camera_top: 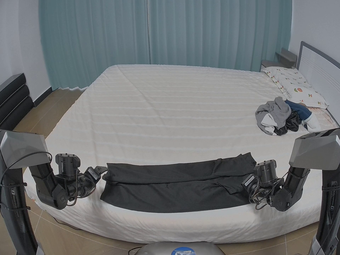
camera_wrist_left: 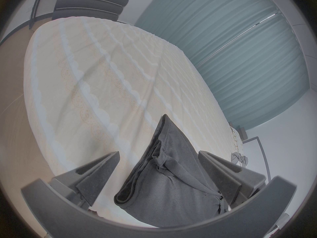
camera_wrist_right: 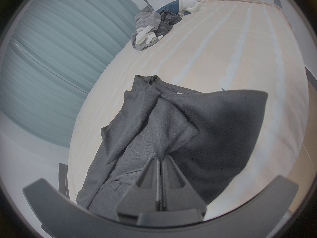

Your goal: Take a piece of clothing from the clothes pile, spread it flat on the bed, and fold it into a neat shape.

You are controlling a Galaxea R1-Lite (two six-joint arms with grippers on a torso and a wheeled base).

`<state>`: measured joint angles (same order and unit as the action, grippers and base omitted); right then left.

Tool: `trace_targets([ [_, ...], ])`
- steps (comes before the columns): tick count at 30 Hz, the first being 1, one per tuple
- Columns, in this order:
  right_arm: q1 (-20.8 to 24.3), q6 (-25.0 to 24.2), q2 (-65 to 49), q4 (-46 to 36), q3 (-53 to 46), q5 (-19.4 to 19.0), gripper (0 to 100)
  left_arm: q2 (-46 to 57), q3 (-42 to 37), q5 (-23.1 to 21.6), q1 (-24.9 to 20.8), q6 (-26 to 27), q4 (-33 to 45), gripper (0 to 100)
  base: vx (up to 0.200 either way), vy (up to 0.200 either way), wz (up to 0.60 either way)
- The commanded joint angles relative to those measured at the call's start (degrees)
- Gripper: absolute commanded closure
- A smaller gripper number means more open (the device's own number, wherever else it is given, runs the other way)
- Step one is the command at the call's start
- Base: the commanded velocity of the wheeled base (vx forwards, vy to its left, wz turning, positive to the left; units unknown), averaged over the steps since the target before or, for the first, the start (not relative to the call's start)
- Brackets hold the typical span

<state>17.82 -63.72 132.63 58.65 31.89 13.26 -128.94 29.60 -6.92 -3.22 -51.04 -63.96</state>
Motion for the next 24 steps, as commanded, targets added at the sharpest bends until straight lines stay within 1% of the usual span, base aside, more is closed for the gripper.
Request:
trace_targets([
  [1, 0.3, 0.1, -3.6, 0.5, -2.7, -0.1, 100, -0.1, 0.0, 0.0, 0.1, 0.0, 0.0, 0, 0.000, 0.000, 0.00],
  [7, 1.1, 0.3, -7.4, 0.6, -5.5, -0.6, 100, -0.2, 0.0, 0.0, 0.0, 0.0, 0.0, 0, 0.000, 0.000, 0.00],
  [18, 1.9, 1.4, -6.5, 0.6, -9.0, -0.9, 100, -0.4, 0.0, 0.1, 0.0, 0.2, 0.0, 0, 0.000, 0.000, 0.00],
  [22, 2.7, 2.2, -6.2, 0.6, -10.3, -1.7, 100, -0.5, 0.0, 0.2, 0.0, 0.1, 0.0, 0, 0.000, 0.000, 0.00],
  [23, 2.9, 2.7, -5.5, 0.7, -10.6, -2.0, 0, -0.4, 0.0, 0.2, 0.0, 0.1, 0.0, 0, 0.000, 0.000, 0.00],
  [24, 2.9, 2.7, -5.5, 0.7, -10.6, -2.0, 0, -0.4, 0.0, 0.2, 0.0, 0.1, 0.0, 0, 0.000, 0.000, 0.00],
])
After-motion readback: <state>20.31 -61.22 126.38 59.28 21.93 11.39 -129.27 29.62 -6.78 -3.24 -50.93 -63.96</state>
